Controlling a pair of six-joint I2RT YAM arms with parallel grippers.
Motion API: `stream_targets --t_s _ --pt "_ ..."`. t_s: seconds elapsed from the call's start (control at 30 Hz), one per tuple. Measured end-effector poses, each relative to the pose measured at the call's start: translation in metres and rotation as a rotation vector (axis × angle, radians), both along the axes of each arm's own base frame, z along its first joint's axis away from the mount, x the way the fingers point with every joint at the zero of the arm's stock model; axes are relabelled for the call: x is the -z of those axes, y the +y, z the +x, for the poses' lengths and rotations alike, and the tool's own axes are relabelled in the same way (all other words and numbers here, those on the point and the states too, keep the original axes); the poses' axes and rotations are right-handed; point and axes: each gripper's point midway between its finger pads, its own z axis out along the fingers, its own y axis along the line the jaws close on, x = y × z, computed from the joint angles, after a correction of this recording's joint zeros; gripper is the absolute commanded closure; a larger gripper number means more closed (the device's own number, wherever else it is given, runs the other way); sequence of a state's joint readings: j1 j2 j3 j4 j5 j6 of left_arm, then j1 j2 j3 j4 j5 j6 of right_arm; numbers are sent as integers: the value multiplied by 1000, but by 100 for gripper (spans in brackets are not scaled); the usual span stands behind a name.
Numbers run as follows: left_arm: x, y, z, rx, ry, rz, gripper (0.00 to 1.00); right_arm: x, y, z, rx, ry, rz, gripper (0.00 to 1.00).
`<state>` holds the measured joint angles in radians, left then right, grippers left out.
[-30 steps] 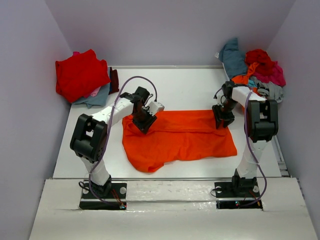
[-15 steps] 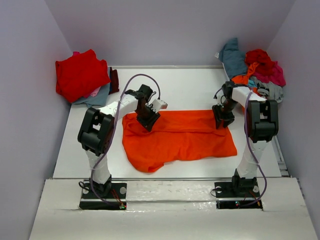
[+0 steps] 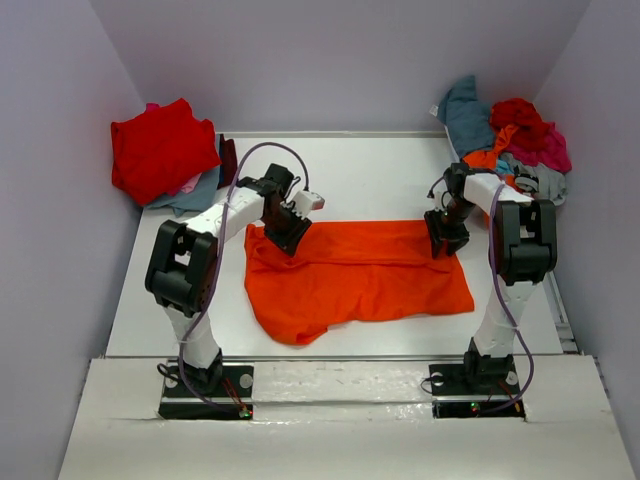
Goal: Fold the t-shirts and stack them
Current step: Fold the tshirt
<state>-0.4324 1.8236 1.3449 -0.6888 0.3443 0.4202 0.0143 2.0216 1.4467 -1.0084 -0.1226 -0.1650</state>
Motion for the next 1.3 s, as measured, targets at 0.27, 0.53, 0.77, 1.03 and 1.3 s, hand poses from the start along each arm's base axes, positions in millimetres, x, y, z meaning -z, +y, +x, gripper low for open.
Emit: stream_targets --t_s 0.27,0.53,0.77,1.03,1.3 --pt "6 5 -7 -7 27 2 52 0 0 0 0 0 -2 49" --pt "6 -1 -17 22 66 -44 51 0 -1 0 0 0 -6 49" --pt "10 -5 -21 37 97 -65 51 0 -1 0 0 0 -7 49" --pt "20 -5 -23 34 129 -63 52 0 -2 0 -1 0 -10 49" --pt "20 -5 -20 28 125 -75 56 0 -2 0 -1 1 -10 49"
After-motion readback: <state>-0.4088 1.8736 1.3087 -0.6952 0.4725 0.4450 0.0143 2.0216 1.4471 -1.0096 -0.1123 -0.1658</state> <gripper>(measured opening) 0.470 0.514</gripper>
